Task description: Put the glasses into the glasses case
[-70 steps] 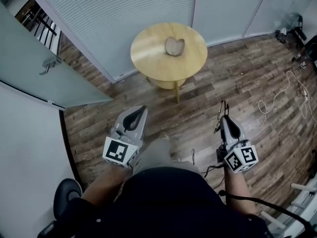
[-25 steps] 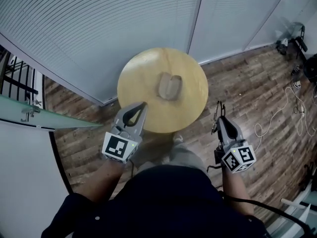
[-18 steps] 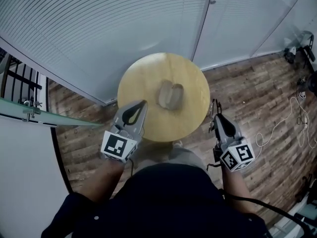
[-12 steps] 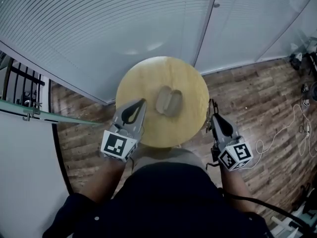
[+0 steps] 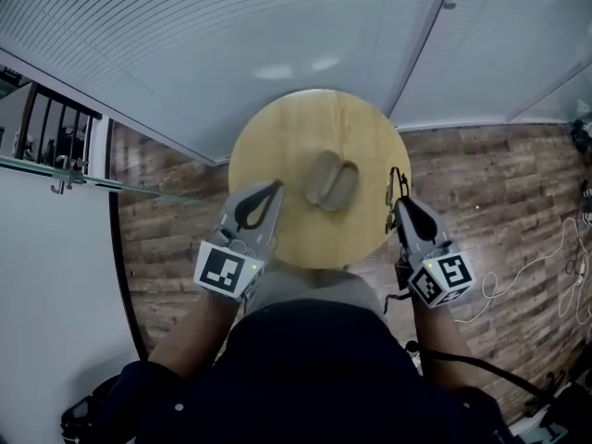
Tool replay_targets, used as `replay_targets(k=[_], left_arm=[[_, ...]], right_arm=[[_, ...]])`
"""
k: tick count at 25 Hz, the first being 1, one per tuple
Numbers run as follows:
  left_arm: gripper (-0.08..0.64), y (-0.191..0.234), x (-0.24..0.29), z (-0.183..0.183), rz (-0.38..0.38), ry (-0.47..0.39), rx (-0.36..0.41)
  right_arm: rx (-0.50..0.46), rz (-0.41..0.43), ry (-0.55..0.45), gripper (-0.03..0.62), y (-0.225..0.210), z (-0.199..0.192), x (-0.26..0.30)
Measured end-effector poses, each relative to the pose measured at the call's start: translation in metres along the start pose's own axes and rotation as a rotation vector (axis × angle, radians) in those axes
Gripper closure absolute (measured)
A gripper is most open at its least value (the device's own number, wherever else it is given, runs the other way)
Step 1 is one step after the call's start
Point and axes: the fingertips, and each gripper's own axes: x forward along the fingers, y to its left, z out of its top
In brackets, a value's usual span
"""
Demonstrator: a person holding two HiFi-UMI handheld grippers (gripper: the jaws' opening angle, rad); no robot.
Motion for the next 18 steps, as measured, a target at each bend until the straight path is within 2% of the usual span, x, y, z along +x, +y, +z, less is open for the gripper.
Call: replay_targets(k=[3,6,9,13,18], left_arm=[[0.560,0.017,-0.002,-0.007,0.016,0.009,-0.001],[0.560,0.032,-0.005,-0.002,0.038,-0.033,0.009],[0.560,0.039,-0.002,0.006,0.027,-0.063,0.024],[0.560,0.057,-0.004,0.007,0.037,-0.106,0.011],[0.560,0.074,0.000,-0.005,0.055,-0.097,0.010]], right_arm=[[-0.003,0.009,0.011,0.555,0.007,-0.003,0.016],[-0.012,0.012,0.019,0.555,0.013,-0.003,0.027],[-0.023,0.004,0.031,0.555,0.014,-0.004,0.036],[-0.033,-0.013,0.042,0.555,0.020,-0.005,0.050],[-0.054,-0.001,0.061,0.555,0.023,-0.008,0.068]])
